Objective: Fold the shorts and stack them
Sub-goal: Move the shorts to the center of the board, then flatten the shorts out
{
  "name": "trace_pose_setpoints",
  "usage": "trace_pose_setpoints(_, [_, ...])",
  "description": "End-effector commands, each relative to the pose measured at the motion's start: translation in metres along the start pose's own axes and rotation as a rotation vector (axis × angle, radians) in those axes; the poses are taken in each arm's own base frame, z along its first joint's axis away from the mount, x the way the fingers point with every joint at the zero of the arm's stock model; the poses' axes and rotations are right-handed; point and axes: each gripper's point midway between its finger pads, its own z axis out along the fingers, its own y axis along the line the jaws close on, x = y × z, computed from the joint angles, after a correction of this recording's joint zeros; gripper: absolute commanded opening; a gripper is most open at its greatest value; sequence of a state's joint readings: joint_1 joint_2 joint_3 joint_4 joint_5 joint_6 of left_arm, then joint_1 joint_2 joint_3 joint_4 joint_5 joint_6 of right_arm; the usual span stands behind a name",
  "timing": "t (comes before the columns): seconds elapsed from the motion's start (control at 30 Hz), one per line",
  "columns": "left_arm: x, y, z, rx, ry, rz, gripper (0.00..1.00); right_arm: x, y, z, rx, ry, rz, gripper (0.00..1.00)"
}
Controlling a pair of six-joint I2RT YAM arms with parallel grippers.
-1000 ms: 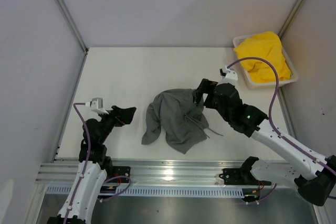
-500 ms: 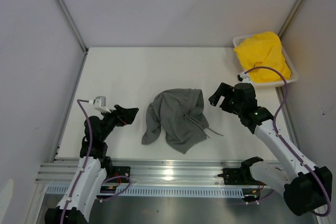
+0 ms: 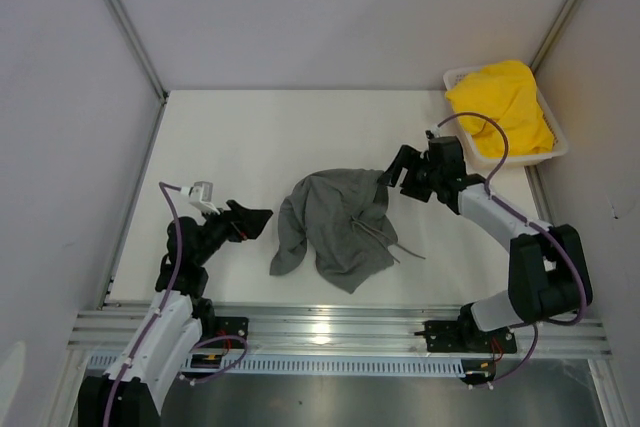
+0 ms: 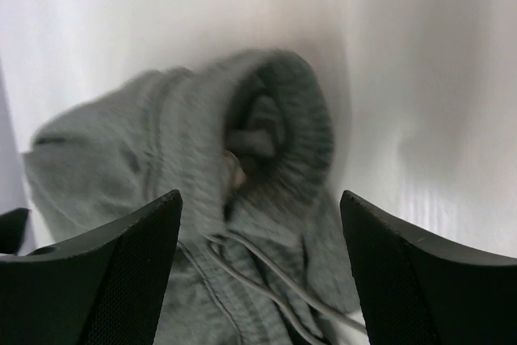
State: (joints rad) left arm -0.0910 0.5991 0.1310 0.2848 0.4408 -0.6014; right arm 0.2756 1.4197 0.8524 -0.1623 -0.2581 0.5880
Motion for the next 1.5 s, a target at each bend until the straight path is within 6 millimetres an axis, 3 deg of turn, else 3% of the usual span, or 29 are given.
trace_pose_setpoints(0.0, [-0.02, -0.017, 0.002, 0.056, -0.052, 0.057, 0.99, -0.049, 0.054, 0.008, -0.187, -0.088, -0.018, 0.81])
trace_pose_setpoints(0.17, [-0.021, -0.017, 0.001, 0.053, -0.056, 0.064, 0.99, -0.059, 0.065, 0.034, -0.241, -0.07, 0.039, 0.81])
trace_pose_setpoints(0.3, [-0.021, -0.016, 0.001, 0.047, -0.059, 0.067, 0.99, -0.057, 0.064, 0.061, -0.261, -0.025, 0.087, 0.76])
trace_pose_setpoints(0.4, [-0.021, -0.016, 0.002, 0.045, -0.056, 0.064, 0.99, -0.053, 0.064, 0.07, -0.266, -0.003, 0.113, 0.75])
trace_pose_setpoints(0.53, [-0.021, -0.017, 0.002, 0.049, -0.056, 0.065, 0.99, -0.053, 0.065, 0.069, -0.277, -0.013, 0.127, 0.64])
trace_pose_setpoints(0.67, [-0.02, -0.017, 0.002, 0.049, -0.052, 0.064, 0.99, -0.054, 0.069, 0.059, -0.281, -0.03, 0.127, 0.65])
trace_pose_setpoints(0.83, [-0.019, -0.013, 0.002, 0.033, -0.054, 0.068, 0.99, -0.044, 0.073, 0.056, -0.297, -0.015, 0.159, 0.56])
trace_pose_setpoints(0.9, [-0.015, -0.013, 0.003, 0.038, -0.042, 0.056, 0.99, -0.044, 0.076, 0.056, -0.314, -0.019, 0.16, 0.45])
trace_pose_setpoints(1.03, [-0.012, -0.013, 0.006, 0.044, -0.024, 0.051, 0.99, -0.044, 0.084, 0.06, -0.348, -0.005, 0.156, 0.09])
trace_pose_setpoints(1.1, [-0.013, -0.013, 0.006, 0.043, -0.025, 0.052, 0.99, -0.041, 0.087, 0.059, -0.362, 0.014, 0.149, 0.0])
trace_pose_setpoints(1.3, [-0.016, -0.015, 0.003, 0.041, -0.042, 0.067, 0.99, -0.043, 0.084, 0.049, -0.325, 0.008, 0.092, 0.0])
trace_pose_setpoints(1.47, [-0.017, -0.015, 0.003, 0.04, -0.049, 0.069, 0.99, -0.051, 0.083, 0.028, -0.31, -0.018, 0.021, 0.0])
